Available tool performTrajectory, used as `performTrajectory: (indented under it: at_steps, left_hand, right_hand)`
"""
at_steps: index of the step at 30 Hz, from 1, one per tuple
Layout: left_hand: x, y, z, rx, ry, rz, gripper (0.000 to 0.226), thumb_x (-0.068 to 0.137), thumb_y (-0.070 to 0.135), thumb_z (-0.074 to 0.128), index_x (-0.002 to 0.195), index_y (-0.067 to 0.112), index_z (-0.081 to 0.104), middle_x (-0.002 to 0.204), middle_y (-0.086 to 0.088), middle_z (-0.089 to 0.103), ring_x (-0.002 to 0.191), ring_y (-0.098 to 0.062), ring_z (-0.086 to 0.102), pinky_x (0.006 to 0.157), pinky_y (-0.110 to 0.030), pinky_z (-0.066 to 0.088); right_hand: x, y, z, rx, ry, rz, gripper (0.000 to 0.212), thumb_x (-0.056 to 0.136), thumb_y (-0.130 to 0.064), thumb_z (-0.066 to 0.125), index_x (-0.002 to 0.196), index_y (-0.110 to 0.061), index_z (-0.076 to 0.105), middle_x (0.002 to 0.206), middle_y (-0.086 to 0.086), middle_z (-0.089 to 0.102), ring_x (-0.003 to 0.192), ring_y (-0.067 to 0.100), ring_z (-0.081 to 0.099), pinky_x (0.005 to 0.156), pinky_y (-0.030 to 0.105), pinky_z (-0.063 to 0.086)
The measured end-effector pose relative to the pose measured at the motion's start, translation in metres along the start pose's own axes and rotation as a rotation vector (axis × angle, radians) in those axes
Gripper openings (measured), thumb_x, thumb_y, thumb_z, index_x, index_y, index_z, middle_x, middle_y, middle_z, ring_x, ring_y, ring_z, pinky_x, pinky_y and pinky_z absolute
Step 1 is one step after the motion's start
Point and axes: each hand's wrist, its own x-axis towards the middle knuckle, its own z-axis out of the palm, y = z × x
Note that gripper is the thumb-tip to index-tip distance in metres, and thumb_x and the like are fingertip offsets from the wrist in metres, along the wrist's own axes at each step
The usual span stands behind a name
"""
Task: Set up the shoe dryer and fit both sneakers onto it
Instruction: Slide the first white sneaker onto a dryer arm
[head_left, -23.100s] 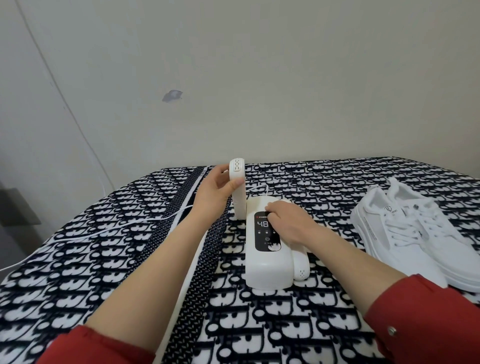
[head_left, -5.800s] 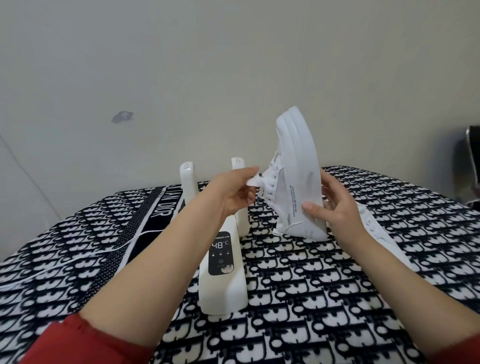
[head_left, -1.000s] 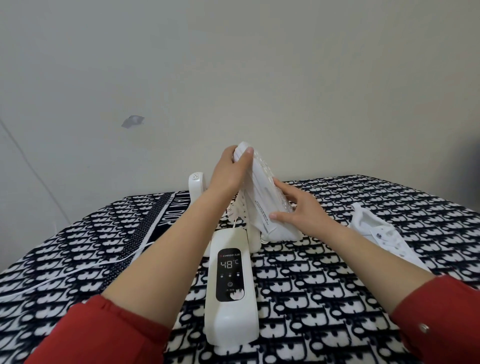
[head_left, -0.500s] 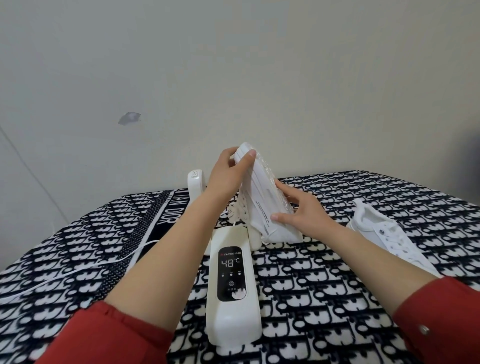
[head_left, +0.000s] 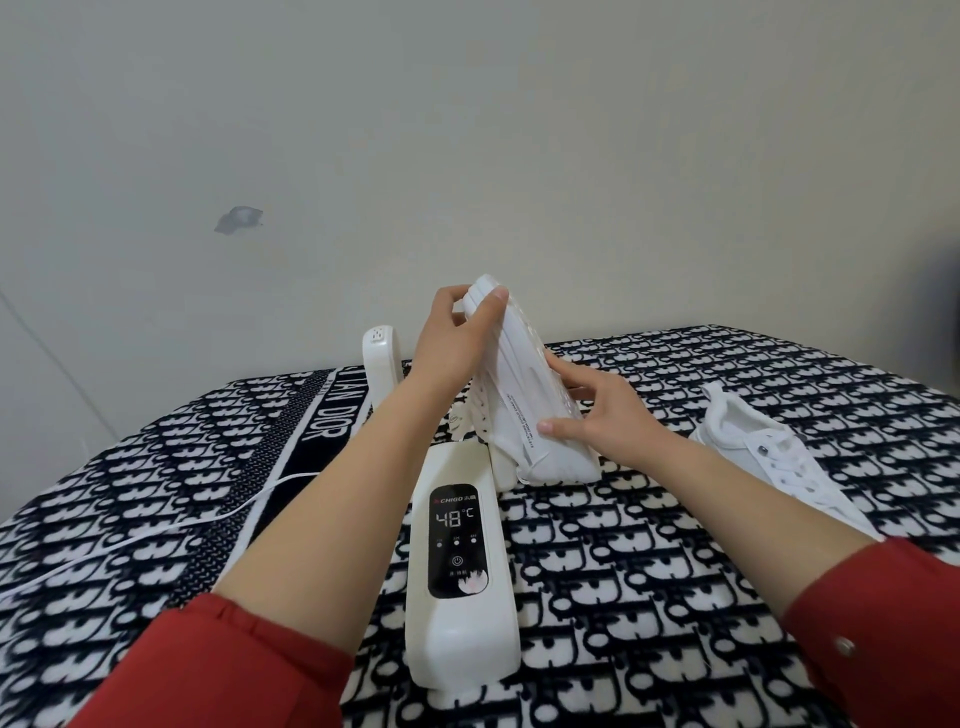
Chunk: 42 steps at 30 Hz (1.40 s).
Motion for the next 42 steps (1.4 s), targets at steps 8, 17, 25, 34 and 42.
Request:
performTrajectory:
  at_steps: [8, 17, 25, 34, 42]
  left_hand:
    - [0.004, -0.009, 0.003, -0.034, 0.010, 0.010, 0.051, 0.075, 0.066, 0.057, 0.115, 0.037, 0.048, 0.108, 0.006, 0.064, 0.095, -0.013, 0.066, 0.080, -0.039, 0.054]
    - [0.004, -0.011, 0.012, -0.024, 0.013, 0.026, 0.051, 0.074, 0.066, 0.058, 0.115, 0.037, 0.047, 0.105, 0.007, 0.063, 0.095, -0.016, 0.066, 0.086, -0.046, 0.055]
    - [-0.002, -0.004, 0.020, 0.001, 0.013, 0.033, 0.050, 0.075, 0.065, 0.058, 0.116, 0.039, 0.047, 0.100, 0.010, 0.062, 0.088, -0.010, 0.065, 0.065, -0.030, 0.047]
    - [-0.008, 0.005, 0.025, 0.007, 0.005, 0.004, 0.054, 0.075, 0.063, 0.061, 0.120, 0.038, 0.047, 0.102, 0.010, 0.062, 0.090, -0.010, 0.064, 0.068, -0.029, 0.048]
    - [-0.017, -0.014, 0.007, 0.070, -0.025, -0.004, 0.053, 0.095, 0.054, 0.039, 0.143, 0.031, 0.036, 0.117, 0.013, 0.053, 0.107, -0.011, 0.049, 0.085, -0.028, 0.039]
  right_hand:
    - [-0.001, 0.006, 0.003, -0.005, 0.016, -0.014, 0.089, 0.066, -0.025, 0.088, 0.142, -0.033, 0.045, 0.133, -0.020, 0.056, 0.111, 0.001, 0.059, 0.100, 0.033, 0.050]
    - [-0.004, 0.019, 0.007, 0.055, 0.045, -0.020, 0.088, 0.067, -0.022, 0.088, 0.144, -0.030, 0.045, 0.141, -0.004, 0.055, 0.126, 0.014, 0.055, 0.107, 0.043, 0.045]
    - [-0.019, 0.016, 0.019, -0.135, 0.074, -0.046, 0.088, 0.081, -0.039, 0.073, 0.152, -0.038, 0.020, 0.147, -0.008, 0.044, 0.133, 0.010, 0.042, 0.112, 0.044, 0.036]
    - [-0.046, 0.022, 0.086, -0.359, 0.487, 0.106, 0.117, 0.068, -0.048, 0.081, 0.151, -0.025, 0.002, 0.149, 0.011, 0.028, 0.137, 0.026, 0.033, 0.111, 0.042, 0.036]
    - [-0.036, 0.014, 0.094, -0.510, 0.522, 0.129, 0.122, 0.064, -0.039, 0.081, 0.153, -0.018, 0.002, 0.137, 0.015, 0.038, 0.116, 0.032, 0.046, 0.095, 0.042, 0.046]
